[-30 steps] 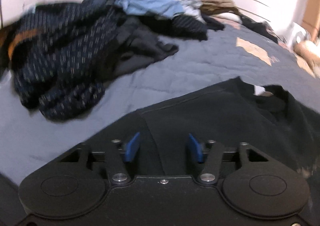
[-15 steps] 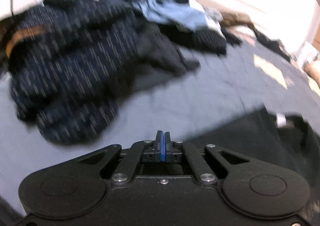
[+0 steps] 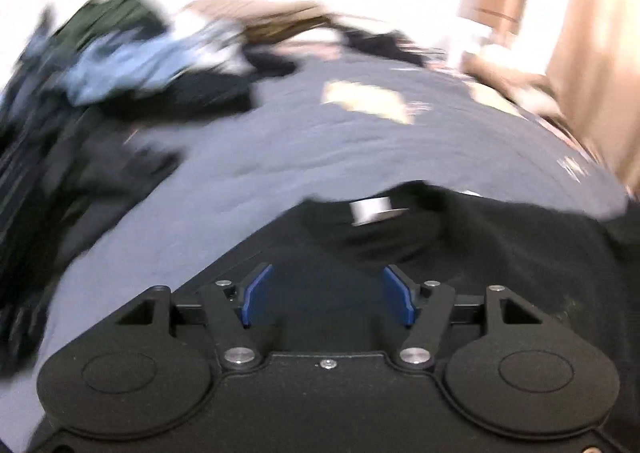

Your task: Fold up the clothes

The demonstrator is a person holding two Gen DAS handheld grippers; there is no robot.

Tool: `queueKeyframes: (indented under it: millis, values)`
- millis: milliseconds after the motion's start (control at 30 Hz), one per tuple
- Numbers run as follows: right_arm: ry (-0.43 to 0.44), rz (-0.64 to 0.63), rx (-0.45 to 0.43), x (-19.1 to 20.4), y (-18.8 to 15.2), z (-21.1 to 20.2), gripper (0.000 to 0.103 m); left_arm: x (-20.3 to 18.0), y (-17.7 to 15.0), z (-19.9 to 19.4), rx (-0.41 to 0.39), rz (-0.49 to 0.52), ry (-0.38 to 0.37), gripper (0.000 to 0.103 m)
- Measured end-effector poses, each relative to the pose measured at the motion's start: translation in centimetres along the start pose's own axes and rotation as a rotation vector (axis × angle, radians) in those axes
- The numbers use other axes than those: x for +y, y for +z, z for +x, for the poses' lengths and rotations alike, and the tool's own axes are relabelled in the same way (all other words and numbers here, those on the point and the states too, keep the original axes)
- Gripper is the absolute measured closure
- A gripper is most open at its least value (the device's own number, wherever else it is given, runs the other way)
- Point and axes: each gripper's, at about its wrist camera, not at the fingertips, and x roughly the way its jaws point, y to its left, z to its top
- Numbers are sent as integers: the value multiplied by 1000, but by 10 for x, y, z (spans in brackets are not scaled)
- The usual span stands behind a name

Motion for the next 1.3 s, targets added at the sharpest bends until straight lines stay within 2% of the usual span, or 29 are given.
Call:
queueKeyframes:
  millis: [167,267,400,500,800,833,900,967,1133,1233,1300]
  values:
    - [25,42,-11,-7,4,-2,33,-53,3,36,30,246,-52,43]
    - [57,57,-19,-11,6,-5,33,-70,2,61,78,342,-50,43]
    - [114,67,-17,-11,6,-6,33,-75,2,88,153,395,-59,49]
    - [143,51,-13,-7,4,-7,33,-77,-1,104,199,429,-74,49]
    - [145,24,5,1,2,-5,32,-83,-7,122,290,528,-126,46]
    - [143,24,5,1,3,-5,32,-81,-6,123,301,528,-134,49]
    - [140,23,4,1,3,-5,32,-79,-4,123,313,525,-141,61]
    - [136,22,4,1,3,-5,32,-78,-3,120,311,545,-117,94]
    - [125,37,4,-1,2,-4,32,-80,-4,107,288,613,-65,97]
    - [122,43,3,-3,3,-4,32,-83,-5,96,233,645,-16,98]
    - [123,45,1,-4,3,-4,32,-79,1,91,176,619,16,98]
